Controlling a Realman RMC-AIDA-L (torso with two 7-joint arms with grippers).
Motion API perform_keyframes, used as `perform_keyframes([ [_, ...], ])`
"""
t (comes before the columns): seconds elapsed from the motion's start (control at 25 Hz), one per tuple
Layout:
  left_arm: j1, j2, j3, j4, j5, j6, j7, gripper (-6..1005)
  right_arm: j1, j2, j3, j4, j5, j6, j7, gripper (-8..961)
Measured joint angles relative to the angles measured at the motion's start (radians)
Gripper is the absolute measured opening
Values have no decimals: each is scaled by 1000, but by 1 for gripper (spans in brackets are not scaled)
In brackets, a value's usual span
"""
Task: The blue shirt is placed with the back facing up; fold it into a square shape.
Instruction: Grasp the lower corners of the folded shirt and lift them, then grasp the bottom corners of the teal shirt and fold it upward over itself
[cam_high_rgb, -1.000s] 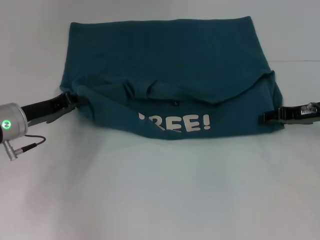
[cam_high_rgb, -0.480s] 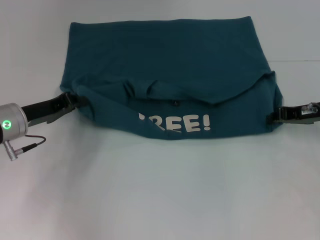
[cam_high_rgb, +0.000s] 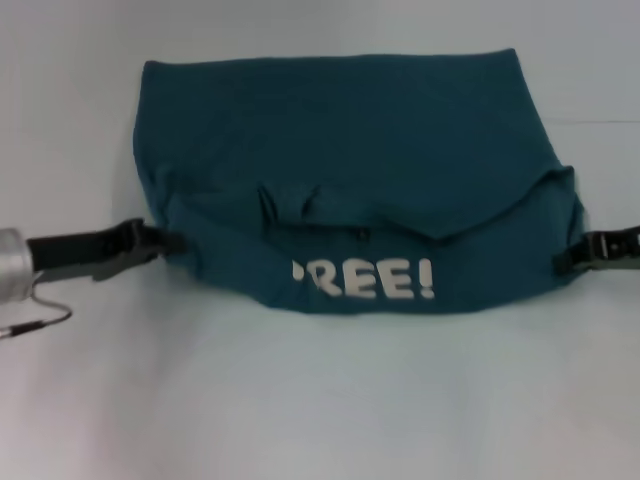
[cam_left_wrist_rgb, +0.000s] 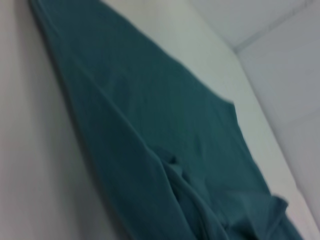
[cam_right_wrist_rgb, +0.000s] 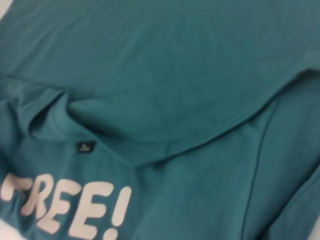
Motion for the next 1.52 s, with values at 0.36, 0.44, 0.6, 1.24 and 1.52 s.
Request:
perform_keyframes([
  [0.36, 101, 9, -22, 191, 178, 352, -112, 21, -73, -44, 6, -103, -4, -364, 20, 44],
  [0.44, 114, 9, -36, 200, 219, 415, -110, 22, -87, -46, -3, -104, -10, -408, 5, 44],
  [0.6, 122, 10, -64, 202, 309, 488, -103, 23, -100, -47, -14, -85, -32, -465, -32, 45],
  [1.24, -2, 37, -151, 175, 337, 365, -138, 24, -73, -61, 182, -82, 54, -303, -33, 44],
  [1.52, -108, 45, -149, 91, 337, 153, -200, 24, -48, -47, 184, -73, 154, -65, 9, 44],
])
